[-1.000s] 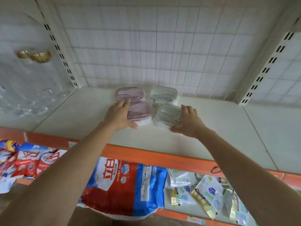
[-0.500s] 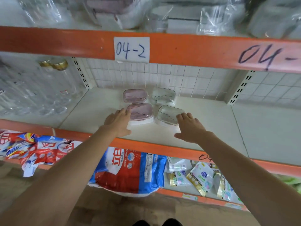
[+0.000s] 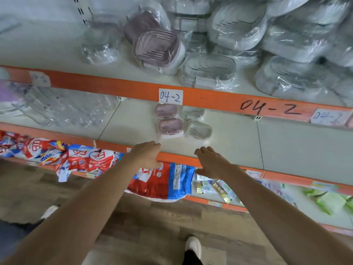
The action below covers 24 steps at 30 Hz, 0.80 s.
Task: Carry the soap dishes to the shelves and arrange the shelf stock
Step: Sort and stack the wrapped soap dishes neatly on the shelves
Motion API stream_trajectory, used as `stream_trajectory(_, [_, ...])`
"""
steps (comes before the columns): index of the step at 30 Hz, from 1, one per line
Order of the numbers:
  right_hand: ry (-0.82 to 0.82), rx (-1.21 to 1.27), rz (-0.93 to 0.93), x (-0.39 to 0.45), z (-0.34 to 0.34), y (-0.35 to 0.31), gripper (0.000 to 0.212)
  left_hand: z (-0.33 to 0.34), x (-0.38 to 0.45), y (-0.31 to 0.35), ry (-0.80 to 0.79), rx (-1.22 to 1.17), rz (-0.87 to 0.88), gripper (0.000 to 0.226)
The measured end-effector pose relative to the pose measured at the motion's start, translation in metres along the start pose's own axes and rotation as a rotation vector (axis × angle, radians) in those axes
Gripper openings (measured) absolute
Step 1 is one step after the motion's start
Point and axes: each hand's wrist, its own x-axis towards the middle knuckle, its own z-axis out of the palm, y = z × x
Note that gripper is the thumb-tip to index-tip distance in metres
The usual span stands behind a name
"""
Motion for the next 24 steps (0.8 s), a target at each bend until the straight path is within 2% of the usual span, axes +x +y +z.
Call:
stream_trajectory(9, [0.05, 0.007, -0.044, -0.07, -0.023, -0.063, 0.057, -0.027, -0.082, 0.002, 0.031, 0.043, 0.063, 0.049])
stream_trajectory(18, [0.232, -0.01, -0.039, -0.128, -0.103, -0.104, 0.06, -0.103, -0.153, 0.004, 0.254, -0.048, 0.118, 0.048])
stream_trajectory(24, [0.333, -0.041, -0.007, -0.139, -0.148, -0.106, 0.063, -0.145, -0.164, -0.003, 0.367, -0.055, 0.103, 0.05])
